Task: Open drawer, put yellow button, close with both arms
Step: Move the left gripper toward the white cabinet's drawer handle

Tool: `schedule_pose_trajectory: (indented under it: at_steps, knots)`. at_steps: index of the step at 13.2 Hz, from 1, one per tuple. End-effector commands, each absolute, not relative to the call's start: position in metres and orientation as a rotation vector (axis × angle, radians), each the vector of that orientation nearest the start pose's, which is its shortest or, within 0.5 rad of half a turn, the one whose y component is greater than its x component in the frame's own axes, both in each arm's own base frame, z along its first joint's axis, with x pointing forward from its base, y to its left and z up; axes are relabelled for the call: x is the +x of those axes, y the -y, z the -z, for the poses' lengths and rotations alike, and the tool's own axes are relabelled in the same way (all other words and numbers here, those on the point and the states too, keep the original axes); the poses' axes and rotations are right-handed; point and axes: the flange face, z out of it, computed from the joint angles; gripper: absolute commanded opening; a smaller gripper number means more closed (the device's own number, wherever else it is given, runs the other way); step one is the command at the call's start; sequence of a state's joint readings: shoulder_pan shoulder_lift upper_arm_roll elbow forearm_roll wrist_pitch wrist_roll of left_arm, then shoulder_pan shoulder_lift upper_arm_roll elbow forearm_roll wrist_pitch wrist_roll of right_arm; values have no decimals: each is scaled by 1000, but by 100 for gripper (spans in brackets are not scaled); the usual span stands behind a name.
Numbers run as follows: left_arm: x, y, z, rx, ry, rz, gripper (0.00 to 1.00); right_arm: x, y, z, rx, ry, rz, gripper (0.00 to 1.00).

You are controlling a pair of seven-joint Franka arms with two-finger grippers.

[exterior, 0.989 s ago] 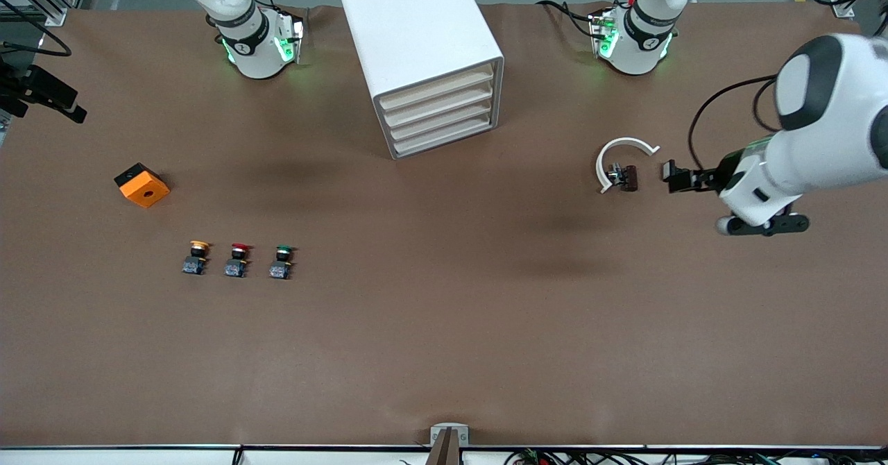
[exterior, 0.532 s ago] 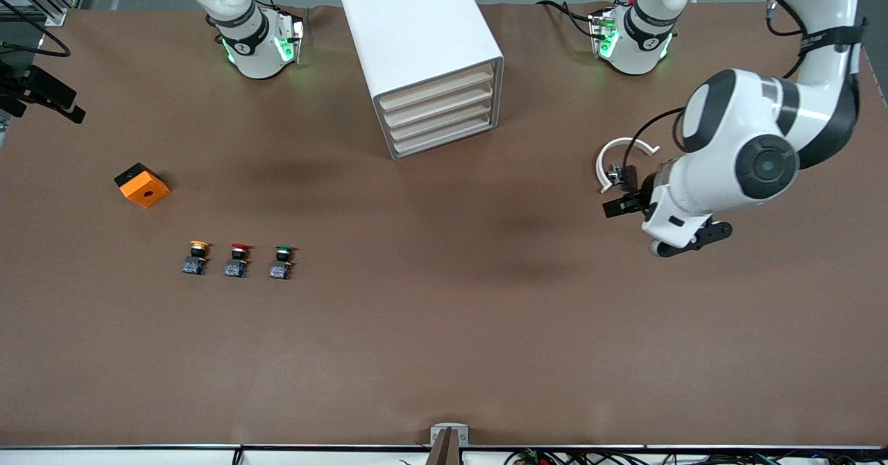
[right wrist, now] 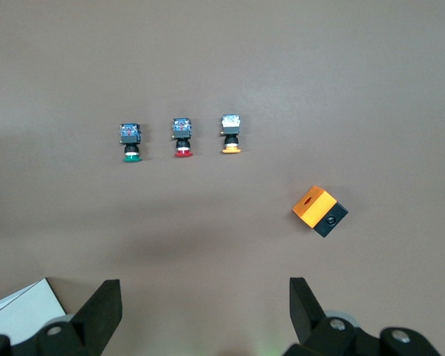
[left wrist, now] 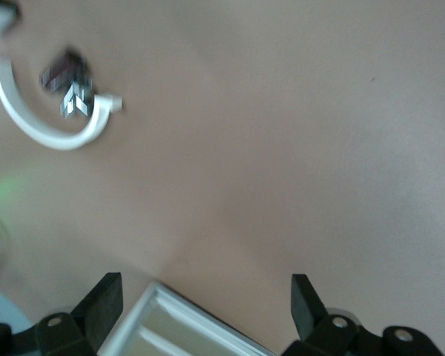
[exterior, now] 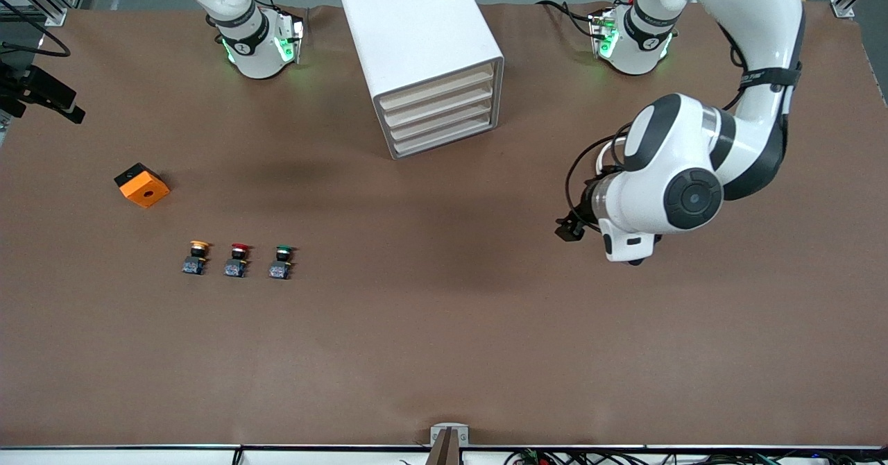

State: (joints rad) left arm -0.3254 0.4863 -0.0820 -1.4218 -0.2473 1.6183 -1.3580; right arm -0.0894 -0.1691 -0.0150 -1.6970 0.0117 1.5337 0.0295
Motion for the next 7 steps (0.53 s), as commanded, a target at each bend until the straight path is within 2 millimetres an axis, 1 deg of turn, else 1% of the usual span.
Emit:
schedule_pose_trajectory:
  at_steps: [1, 3, 6, 7]
  knots:
    - [604, 301, -399, -2511, 1656, -754, 100, 489, 52, -659, -3131, -209, 39, 100]
    - [598, 312, -393, -2371, 1774, -840, 100, 489, 53, -660, -3131, -211, 36, 100]
    - [585, 322, -367, -2170, 1793, -1004, 100, 491, 52, -662, -3131, -211, 44, 100]
    - [585, 323, -354, -2111, 1801, -1074, 100, 491, 53, -662, -3131, -214, 44, 100]
